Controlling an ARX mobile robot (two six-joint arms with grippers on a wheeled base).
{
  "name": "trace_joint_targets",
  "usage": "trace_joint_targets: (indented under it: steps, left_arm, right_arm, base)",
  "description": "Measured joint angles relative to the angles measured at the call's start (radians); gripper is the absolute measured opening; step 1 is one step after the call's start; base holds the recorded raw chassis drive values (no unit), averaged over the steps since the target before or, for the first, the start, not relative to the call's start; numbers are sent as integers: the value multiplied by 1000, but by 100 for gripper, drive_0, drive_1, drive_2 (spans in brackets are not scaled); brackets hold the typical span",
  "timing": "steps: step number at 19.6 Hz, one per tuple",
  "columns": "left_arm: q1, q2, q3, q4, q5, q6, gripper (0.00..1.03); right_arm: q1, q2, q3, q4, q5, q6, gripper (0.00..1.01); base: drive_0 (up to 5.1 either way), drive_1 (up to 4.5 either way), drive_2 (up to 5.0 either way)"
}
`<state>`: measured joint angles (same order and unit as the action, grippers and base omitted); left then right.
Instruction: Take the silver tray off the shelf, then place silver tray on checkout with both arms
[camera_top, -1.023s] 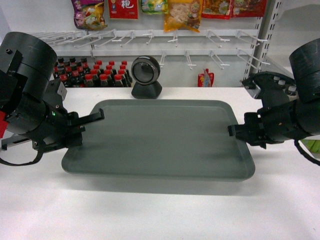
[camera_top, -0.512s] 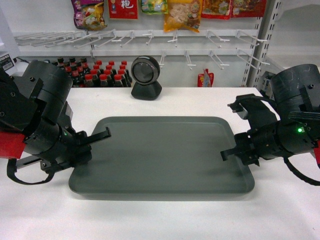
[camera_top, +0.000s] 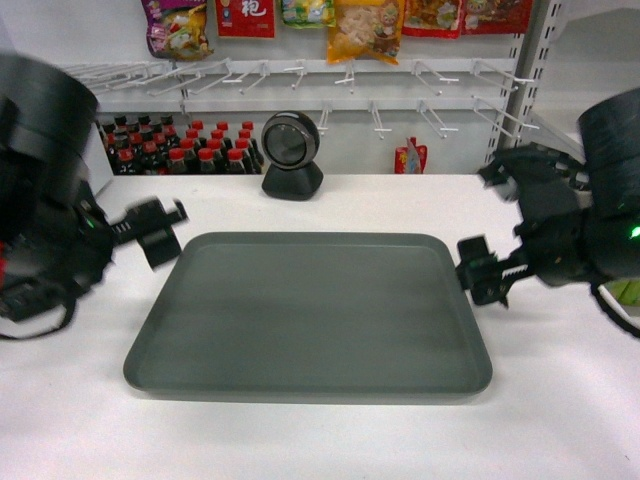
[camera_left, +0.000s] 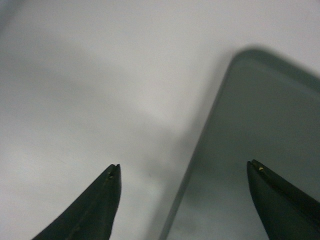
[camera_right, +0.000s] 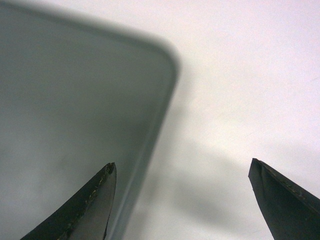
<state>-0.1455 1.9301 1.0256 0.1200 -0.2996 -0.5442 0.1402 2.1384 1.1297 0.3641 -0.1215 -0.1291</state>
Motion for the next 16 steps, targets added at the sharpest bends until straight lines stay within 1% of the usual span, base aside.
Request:
trace_joint_targets:
  steps: [1, 2, 3, 4, 5, 6, 7, 8, 9, 10, 11, 12, 13, 16]
  left_arm:
    - [18, -56, -67, 264, 27, 74, 77]
    - [36, -119, -179, 596, 142, 222, 65]
    - [58, -171, -450, 951, 204, 443, 39]
    - [64, -206, -517, 1024, 213, 477, 29]
    - [70, -275, -560, 1055, 222, 502, 18]
    - [77, -357, -610, 1067, 229, 517, 5]
    - [82, -405, -661, 1063, 234, 524, 2]
    - [86, -434, -710, 1049, 240, 526, 1]
    - [101, -472, -754, 1030, 259, 526, 1]
    - [135, -521, -786, 1023, 293, 527, 1]
    - [151, -577, -813, 1011, 291, 526, 1]
    - [150, -629, -841, 993, 294, 527, 1]
    - [147, -677, -871, 961, 297, 527, 1]
    - [145, -787, -920, 897, 299, 527, 1]
  right_arm:
    - [-8, 2, -69, 310, 126, 37, 73]
    - [-10, -24, -213, 587, 224, 79, 60]
    - [-24, -117, -474, 884, 234, 106, 35]
    - [-32, -202, -536, 923, 224, 111, 24]
    - [-45, -284, -593, 933, 219, 114, 13]
    - [-57, -346, -668, 931, 210, 113, 2]
    - [-64, -382, -732, 921, 201, 118, 2]
    - [-71, -423, -787, 915, 196, 118, 2]
    - [-76, -483, -828, 917, 192, 118, 2]
    - [-78, -545, -861, 923, 183, 119, 2]
    - [-87, -600, -896, 924, 171, 119, 2]
    - [-126, -651, -930, 908, 128, 119, 2]
    - [-143, -709, -965, 877, 128, 121, 2]
    - [-140, -835, -1018, 801, 125, 121, 2]
  base:
    - [0, 0, 0]
    - [0, 0, 0]
    - [0, 0, 0]
    - [0, 0, 0]
    - [0, 0, 0]
    - [0, 0, 0]
    - [0, 0, 0]
    - [0, 0, 0]
    - [0, 0, 0]
    - [0, 0, 0]
    - [0, 0, 0]
    - [0, 0, 0]
    - [0, 0, 0]
    - [0, 0, 0]
